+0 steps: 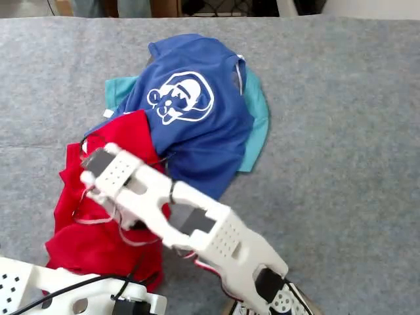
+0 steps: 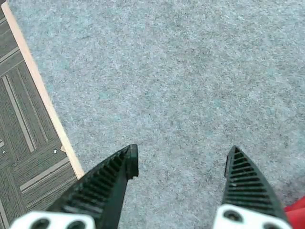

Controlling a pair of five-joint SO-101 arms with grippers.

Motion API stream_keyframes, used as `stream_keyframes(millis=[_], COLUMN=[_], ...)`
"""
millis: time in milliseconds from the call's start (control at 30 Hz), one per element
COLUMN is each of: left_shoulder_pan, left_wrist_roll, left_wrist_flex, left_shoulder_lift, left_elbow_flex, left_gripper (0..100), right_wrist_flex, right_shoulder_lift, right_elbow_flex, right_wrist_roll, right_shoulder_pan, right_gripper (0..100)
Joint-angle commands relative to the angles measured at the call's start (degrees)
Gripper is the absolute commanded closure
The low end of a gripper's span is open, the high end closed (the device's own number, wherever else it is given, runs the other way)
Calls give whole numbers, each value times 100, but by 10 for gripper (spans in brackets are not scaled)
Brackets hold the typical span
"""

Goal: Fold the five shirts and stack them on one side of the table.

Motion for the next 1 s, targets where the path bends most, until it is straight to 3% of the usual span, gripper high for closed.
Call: stream_keyframes(millis=[0,367,600,733,833,967], left_shoulder_pan=[-31,312,1024,1736,2484,4215], left_wrist_roll=[-35,-35,0,9,316,1116], left_wrist_flex=[-88,-97,-35,-9,563,1503], left_shoulder_lift=[-44,-44,-44,-35,18,26], left_elbow_flex=[-66,-31,-66,-110,-611,-1429], left_gripper=[694,694,694,694,694,694], right_wrist_flex=[79,105,53,-132,-352,-756], right_shoulder_lift=[-954,-4391,-6668,-7310,-7327,-7178], right_elbow_flex=[-338,-347,-338,-321,-101,1508], right_wrist_roll=[62,695,1292,1380,1354,1090], right_shoulder_pan=[563,2233,4404,6110,7270,7895], right_gripper=[985,985,984,984,984,985])
